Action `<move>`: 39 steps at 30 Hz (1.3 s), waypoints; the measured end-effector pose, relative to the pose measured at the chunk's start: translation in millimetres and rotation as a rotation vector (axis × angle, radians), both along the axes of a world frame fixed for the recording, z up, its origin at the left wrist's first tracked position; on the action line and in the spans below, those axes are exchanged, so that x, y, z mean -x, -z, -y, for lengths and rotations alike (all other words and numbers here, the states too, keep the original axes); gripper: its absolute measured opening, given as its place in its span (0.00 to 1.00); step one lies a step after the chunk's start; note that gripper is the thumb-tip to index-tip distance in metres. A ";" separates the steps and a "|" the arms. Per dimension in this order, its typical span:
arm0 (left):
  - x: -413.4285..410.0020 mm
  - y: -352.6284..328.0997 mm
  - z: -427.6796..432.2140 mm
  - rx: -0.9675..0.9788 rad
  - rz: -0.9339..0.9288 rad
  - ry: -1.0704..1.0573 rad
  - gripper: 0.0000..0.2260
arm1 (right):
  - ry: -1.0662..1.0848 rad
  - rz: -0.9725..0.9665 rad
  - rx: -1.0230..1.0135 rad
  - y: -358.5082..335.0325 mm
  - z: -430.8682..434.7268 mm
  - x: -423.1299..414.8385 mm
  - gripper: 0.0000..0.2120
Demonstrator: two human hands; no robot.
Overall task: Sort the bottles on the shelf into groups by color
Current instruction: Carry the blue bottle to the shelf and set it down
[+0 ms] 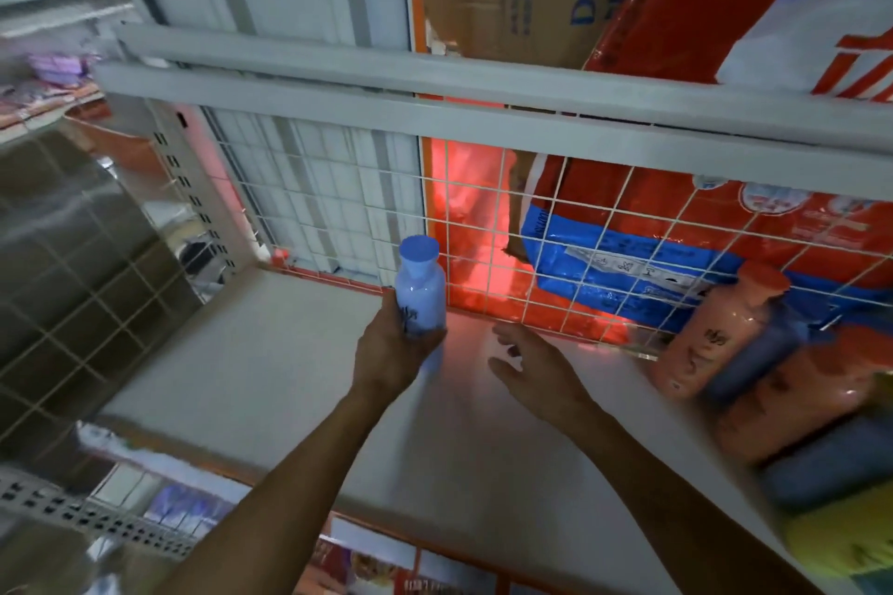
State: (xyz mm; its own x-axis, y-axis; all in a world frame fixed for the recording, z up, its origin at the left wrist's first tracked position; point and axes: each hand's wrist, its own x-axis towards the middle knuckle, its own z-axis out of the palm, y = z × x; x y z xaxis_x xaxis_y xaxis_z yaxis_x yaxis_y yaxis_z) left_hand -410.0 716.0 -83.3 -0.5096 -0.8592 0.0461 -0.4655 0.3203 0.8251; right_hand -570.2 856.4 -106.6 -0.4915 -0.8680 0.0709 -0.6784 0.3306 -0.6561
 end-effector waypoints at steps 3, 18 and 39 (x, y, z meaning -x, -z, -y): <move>-11.3 -2.5 16.6 -0.011 -0.012 -0.030 0.32 | -0.004 -0.060 -0.076 0.2 1.8 -1.6 0.23; -59.4 -0.3 116.4 -0.012 0.005 -0.081 0.29 | 0.035 -0.256 -0.259 0.6 40.2 -37.1 0.26; 24.3 6.0 -20.8 0.216 0.071 0.521 0.20 | 0.332 -0.276 -0.196 -31.8 -69.6 -26.6 0.26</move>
